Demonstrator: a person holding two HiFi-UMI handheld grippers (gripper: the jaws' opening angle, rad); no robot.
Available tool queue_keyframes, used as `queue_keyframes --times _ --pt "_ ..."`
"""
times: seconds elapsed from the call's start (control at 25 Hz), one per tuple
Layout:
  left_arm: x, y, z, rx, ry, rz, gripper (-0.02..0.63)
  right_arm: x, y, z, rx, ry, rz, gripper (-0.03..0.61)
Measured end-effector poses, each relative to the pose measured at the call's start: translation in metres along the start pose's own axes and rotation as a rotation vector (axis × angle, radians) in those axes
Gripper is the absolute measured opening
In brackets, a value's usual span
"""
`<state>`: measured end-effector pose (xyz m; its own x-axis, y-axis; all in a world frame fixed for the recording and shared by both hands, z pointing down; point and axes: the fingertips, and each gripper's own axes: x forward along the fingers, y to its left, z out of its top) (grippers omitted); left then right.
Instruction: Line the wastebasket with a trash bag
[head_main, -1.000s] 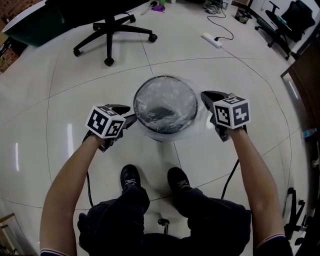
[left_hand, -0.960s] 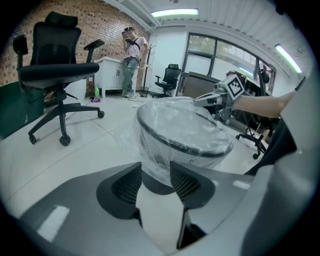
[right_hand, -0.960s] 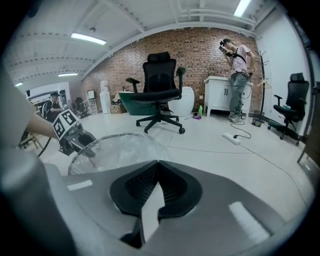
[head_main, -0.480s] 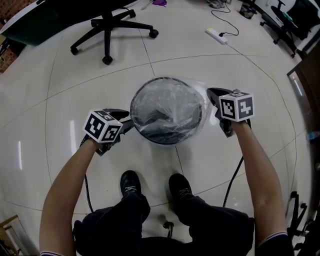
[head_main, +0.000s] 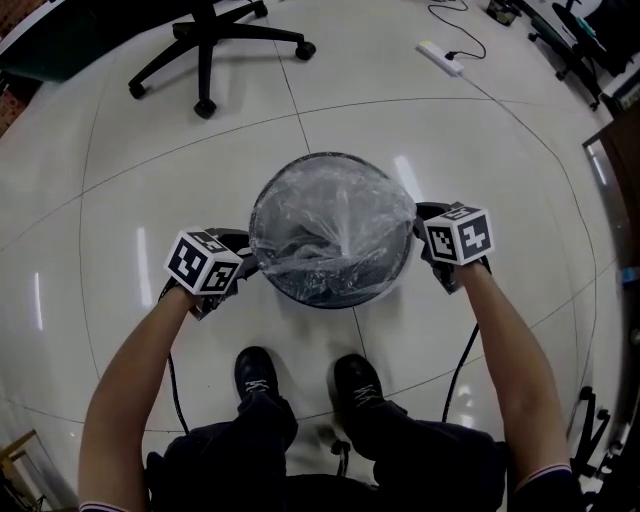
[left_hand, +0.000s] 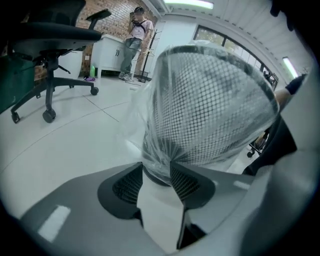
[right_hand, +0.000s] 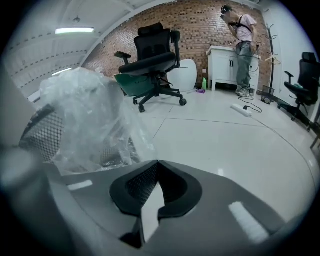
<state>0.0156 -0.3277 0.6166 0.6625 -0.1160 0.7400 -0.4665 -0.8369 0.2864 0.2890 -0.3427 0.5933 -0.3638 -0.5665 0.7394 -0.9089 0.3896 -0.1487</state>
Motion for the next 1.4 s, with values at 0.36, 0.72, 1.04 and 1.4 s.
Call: queue_keyframes --times 0.36,0.72,1.04,1.4 --pt "0.006 0.003 -0.008 -0.022 0.015 -0.015 0.181 0.008 -0.004 -0.012 0.056 -0.012 0.052 0.117" --pt "-0.03 -0.019 -0.026 0.021 0.07 0.025 0.184 -0.086 -0.013 0.024 0.019 -0.11 -0.008 0.146" --pt "-0.081 -0.036 0.006 0.049 -0.049 0.09 0.184 -0.128 0.093 0.103 -0.188 -0.159 0.057 0.003" --pt "-0.12 -0.035 0.061 0.052 -0.197 0.153 0.183 -0.067 0.174 0.125 -0.18 -0.031 0.168 0.002"
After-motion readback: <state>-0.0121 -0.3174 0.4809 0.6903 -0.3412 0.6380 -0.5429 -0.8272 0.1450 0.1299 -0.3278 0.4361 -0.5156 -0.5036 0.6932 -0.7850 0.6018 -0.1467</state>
